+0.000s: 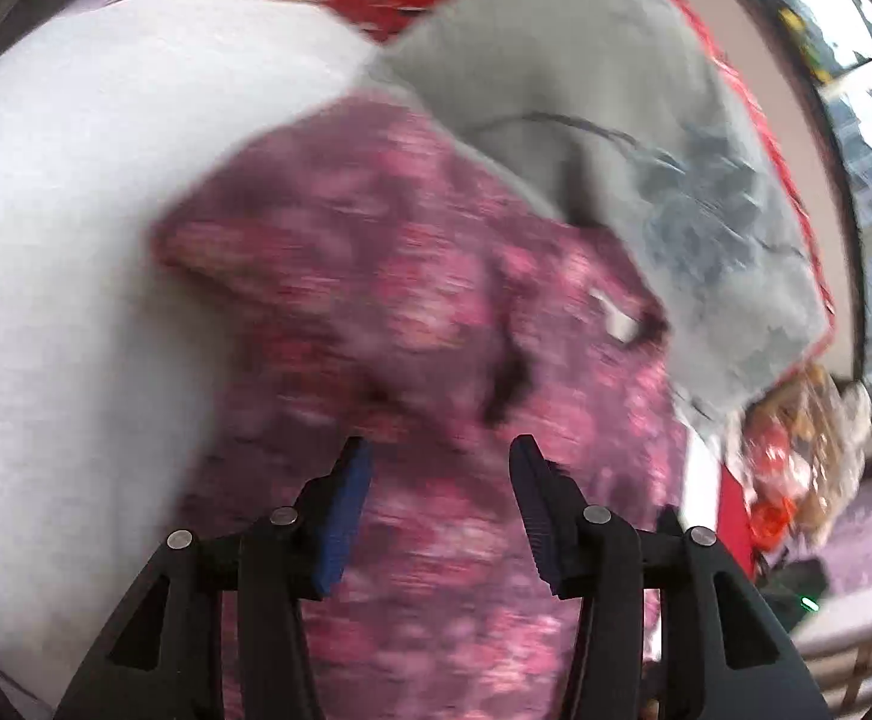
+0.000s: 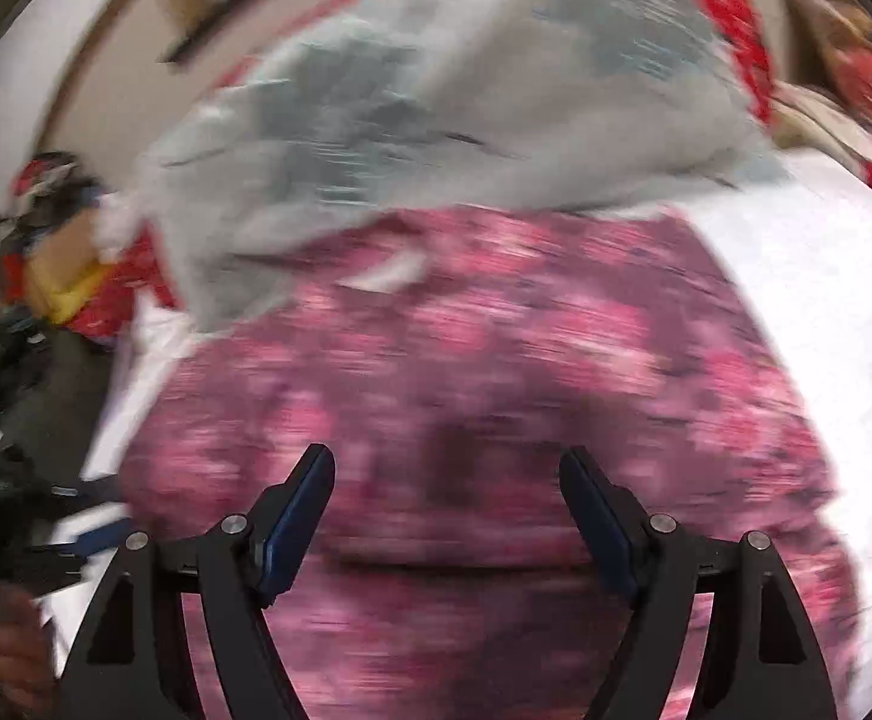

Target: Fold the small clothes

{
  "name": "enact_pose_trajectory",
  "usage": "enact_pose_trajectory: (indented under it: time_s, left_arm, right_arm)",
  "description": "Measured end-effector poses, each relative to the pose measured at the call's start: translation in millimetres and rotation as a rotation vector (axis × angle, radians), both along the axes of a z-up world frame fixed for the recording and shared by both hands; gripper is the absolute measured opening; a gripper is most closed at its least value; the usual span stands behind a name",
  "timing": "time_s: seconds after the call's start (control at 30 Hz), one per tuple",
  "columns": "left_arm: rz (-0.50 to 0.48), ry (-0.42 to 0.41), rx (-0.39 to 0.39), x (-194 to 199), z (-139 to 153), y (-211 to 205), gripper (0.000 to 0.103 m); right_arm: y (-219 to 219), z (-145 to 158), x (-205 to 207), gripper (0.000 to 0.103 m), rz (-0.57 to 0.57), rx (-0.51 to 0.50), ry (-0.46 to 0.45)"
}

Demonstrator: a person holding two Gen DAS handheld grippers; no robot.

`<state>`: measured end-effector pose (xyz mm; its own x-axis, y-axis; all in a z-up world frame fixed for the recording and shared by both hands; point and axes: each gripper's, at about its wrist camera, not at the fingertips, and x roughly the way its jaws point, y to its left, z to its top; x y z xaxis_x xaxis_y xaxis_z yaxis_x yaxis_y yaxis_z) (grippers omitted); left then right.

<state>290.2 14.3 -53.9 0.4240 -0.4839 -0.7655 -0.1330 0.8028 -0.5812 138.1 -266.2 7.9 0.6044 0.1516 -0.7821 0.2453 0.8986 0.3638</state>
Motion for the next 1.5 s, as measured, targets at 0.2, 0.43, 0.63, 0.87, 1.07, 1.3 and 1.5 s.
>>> enact_pose_trajectory:
  time_s: [0.2, 0.43, 0.63, 0.87, 1.07, 1.3, 1.5]
  left_arm:
    - [0.111, 0.104, -0.151, 13.0, -37.5, 31.7, 0.04]
    - [0.09, 0.102, -0.192, 23.6, -48.7, 34.4, 0.04]
    - [0.074, 0.093, -0.203, -0.8, -48.4, 56.3, 0.04]
    - [0.079, 0.085, -0.177, -4.2, -45.8, 53.3, 0.04]
    - [0.083, 0.084, -0.181, -7.5, -45.4, 53.4, 0.04]
    - [0.061, 0.068, -0.153, -13.0, -27.4, 40.5, 0.043]
    - [0.036, 0.048, -0.122, 5.2, -13.2, 21.2, 0.043]
  right_arm:
    - [97.7, 11.2, 23.3, 0.076, 0.286, -0.177, -0.045]
    - [131.2, -13.0, 49.9, 0.051, 0.339, -0.271, 0.034]
    - [93.4, -1.0, 53.4, 0.009, 0.26, -0.065, -0.011]
    - [-16.6, 8.4, 31.7, 0.009, -0.028, 0.171, -0.007]
    - [-82.7, -9.0, -0.6, 0.012, -0.184, 0.222, 0.06]
    - [-114.0, -17.5, -23.8, 0.042, -0.292, 0.33, 0.062]
    - [-120.6, -25.1, 1.0, 0.003, -0.302, 0.346, 0.083]
